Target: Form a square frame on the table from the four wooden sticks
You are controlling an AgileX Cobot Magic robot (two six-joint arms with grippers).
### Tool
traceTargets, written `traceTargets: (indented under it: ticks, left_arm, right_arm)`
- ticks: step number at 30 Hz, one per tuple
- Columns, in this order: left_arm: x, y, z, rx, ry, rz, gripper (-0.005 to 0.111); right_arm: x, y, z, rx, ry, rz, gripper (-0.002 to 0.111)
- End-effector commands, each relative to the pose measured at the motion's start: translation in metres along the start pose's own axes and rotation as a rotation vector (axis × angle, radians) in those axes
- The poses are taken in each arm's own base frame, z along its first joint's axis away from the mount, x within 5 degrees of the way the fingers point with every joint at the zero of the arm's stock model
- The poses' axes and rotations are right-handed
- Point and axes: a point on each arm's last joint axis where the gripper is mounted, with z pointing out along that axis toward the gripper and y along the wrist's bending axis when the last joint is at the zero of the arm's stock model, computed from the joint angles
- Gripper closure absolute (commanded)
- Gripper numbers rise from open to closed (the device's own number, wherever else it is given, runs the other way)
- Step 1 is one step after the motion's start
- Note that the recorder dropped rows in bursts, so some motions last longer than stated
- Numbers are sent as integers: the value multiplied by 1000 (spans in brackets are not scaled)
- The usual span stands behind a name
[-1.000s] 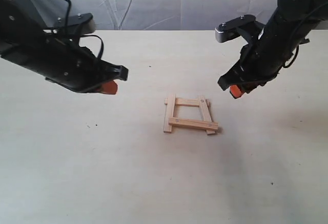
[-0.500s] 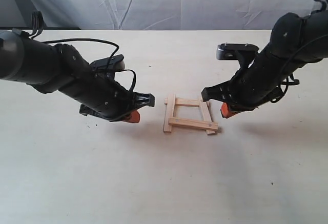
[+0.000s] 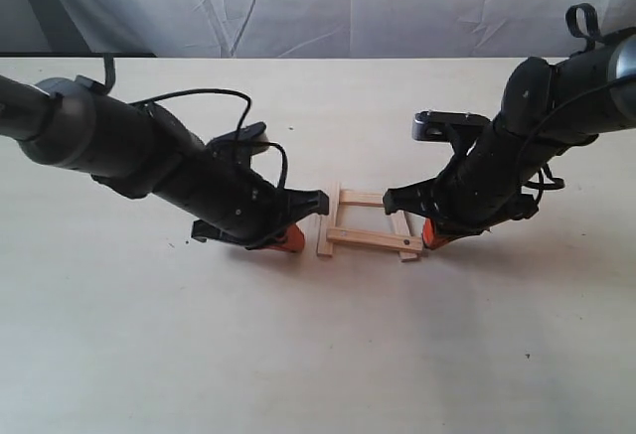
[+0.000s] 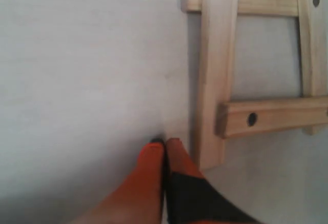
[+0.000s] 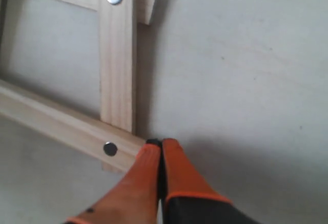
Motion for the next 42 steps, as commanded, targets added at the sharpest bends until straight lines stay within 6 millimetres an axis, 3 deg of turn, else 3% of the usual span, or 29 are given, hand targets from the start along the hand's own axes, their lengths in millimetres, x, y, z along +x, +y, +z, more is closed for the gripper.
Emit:
traceTargets:
  ticks: [1, 12, 22, 32, 36, 42]
  left_arm:
    - [4, -6, 9, 11, 11, -13, 107]
    - [3, -5, 9, 1, 4, -5, 107]
    - [4, -5, 9, 7, 14, -5, 107]
    - [5, -4, 9, 3, 25, 14, 107]
    - [-1, -5, -3, 22, 17, 23, 107]
    - [-16, -3, -39, 54, -32, 13, 107]
  right_arm:
    - [1, -1, 1, 3, -3, -1, 108]
    - [1, -6, 1, 58, 4, 19, 108]
    - [4, 17, 8, 22, -19, 3, 108]
    - [4, 18, 6, 28, -28, -14, 108]
    - [1, 20, -9, 33, -67, -47, 108]
    - [-5, 27, -30, 22, -110, -75, 108]
